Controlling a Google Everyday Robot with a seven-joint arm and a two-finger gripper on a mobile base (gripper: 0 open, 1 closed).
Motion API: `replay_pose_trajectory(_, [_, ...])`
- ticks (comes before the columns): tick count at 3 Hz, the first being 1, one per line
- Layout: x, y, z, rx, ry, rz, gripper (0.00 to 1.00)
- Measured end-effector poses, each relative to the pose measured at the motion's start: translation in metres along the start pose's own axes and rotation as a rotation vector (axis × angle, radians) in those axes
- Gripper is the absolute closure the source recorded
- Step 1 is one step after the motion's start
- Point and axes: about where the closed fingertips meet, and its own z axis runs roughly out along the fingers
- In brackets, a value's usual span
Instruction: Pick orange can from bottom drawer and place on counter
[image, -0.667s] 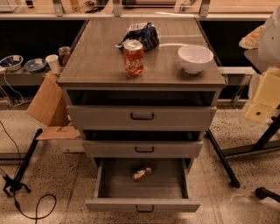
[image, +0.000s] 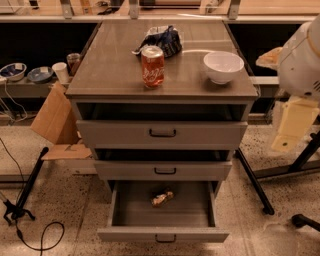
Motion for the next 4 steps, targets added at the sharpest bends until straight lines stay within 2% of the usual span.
replay_pose_trajectory(2, [-0.017,0.03,0.1,-0.079,0.043,-0.365,0.0])
replay_pose_trajectory(3, [-0.025,0.049,0.161,-0.135,0.067,-0.582,0.0])
replay_pose_trajectory(4, [-0.033,0.072,0.231,-0.211,0.107,-0.794,0.0])
